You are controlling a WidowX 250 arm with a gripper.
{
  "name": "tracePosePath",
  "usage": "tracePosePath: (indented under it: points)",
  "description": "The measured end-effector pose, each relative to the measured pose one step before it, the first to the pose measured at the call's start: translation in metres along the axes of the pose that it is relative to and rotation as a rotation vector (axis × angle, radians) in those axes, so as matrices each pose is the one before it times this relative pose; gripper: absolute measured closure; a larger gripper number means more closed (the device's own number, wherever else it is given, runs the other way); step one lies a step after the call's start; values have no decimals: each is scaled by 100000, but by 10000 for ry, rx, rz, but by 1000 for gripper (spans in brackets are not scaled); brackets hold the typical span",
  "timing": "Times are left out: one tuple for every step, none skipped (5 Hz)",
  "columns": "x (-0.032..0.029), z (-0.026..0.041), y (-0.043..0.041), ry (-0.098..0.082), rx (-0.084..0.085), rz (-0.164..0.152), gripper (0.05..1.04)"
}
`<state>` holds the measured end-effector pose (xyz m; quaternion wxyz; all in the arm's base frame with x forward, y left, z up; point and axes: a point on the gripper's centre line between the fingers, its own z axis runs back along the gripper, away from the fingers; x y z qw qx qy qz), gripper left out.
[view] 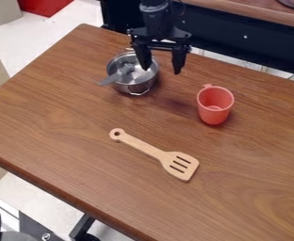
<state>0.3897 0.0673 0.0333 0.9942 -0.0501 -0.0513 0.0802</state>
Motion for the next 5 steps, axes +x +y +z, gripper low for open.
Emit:
tracePosePath:
  points:
    - [-1669,918,674,-10,-166,-641,85]
    - [-2217,1181,164,-201,-295,-741,85]
    - [-2751,265,-629,123,-55,-826,85]
    - [-2761,-446,-1684,237,-29,-1245,85]
    - [-1322,-527,-1553,7,104,-718,85]
